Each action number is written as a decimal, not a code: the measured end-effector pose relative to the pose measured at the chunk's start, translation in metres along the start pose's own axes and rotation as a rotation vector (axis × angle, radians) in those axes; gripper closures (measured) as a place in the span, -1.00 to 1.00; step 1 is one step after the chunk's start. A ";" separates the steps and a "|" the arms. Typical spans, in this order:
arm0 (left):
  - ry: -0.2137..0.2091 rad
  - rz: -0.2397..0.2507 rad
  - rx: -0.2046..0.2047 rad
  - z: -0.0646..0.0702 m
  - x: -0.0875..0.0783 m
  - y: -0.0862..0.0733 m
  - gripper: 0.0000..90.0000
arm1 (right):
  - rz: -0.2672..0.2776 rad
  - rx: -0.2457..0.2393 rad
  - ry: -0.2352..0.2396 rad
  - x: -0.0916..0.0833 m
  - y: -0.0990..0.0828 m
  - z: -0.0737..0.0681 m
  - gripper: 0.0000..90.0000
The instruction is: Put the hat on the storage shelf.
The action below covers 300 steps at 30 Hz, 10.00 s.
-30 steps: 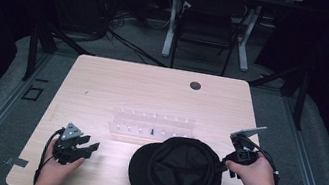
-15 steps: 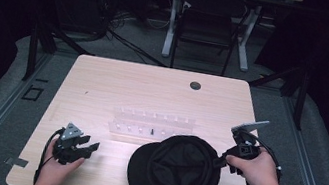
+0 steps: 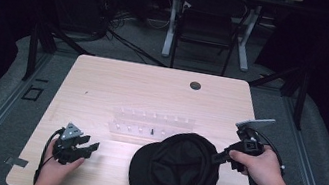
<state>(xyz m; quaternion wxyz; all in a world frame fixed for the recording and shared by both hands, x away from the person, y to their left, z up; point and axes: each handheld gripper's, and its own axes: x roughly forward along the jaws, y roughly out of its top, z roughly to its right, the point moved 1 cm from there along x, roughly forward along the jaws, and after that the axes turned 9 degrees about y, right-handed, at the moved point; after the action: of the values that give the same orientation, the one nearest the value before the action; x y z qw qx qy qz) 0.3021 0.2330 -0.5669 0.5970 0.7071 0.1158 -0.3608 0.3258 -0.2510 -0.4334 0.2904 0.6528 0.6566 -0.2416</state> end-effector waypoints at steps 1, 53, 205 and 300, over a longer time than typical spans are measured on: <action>0.000 0.000 0.001 0.000 0.000 0.000 0.15 | 0.001 0.004 0.008 0.000 0.000 -0.001 0.96; -0.003 -0.006 0.001 0.001 0.001 -0.001 0.15 | 0.075 -0.074 0.266 -0.052 0.007 -0.063 0.97; -0.245 0.200 0.288 0.135 -0.015 0.128 0.64 | 0.201 -0.160 0.448 0.001 0.117 -0.138 0.96; -0.104 0.141 0.082 0.041 -0.016 0.053 0.12 | 0.344 -0.223 0.254 -0.034 0.093 -0.104 0.61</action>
<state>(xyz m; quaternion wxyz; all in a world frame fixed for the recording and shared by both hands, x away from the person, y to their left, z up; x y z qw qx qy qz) 0.3065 0.1851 -0.5177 0.5966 0.7178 0.0197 -0.3585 0.4110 -0.1997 -0.3300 0.3129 0.7439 0.5897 -0.0306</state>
